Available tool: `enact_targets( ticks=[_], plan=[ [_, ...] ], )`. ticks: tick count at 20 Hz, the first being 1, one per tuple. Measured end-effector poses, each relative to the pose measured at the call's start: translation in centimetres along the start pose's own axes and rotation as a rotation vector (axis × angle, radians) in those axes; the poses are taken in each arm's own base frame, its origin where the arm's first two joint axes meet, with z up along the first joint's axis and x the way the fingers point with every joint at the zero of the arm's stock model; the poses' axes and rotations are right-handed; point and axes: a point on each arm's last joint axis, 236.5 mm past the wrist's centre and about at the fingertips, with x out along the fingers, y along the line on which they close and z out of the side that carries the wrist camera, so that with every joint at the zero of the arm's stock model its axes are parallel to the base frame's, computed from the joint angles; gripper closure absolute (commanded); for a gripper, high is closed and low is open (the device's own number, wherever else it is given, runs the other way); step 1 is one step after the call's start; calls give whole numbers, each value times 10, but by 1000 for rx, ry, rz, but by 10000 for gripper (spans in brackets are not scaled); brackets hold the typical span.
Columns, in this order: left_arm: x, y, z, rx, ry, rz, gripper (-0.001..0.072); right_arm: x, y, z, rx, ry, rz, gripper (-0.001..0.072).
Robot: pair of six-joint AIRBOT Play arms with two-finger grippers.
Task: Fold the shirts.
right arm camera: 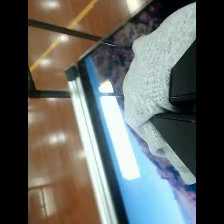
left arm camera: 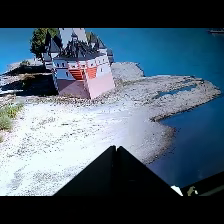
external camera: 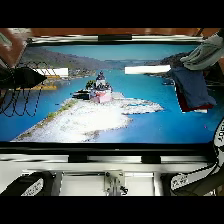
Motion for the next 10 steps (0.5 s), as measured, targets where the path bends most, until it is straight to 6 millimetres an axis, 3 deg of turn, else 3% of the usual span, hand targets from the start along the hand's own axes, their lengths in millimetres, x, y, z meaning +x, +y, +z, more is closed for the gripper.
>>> enact_targets(
  ticks=[6,8,10],
  plan=[
    [0,0,0,0,-2,0,675,-26,-18,-93,-101,424,-26,633],
    [0,0,0,0,-2,0,675,-32,-19,-100,-96,461,-23,633],
    [0,0,0,0,-2,1,675,-26,-8,-89,-24,408,6,633]
  ],
)
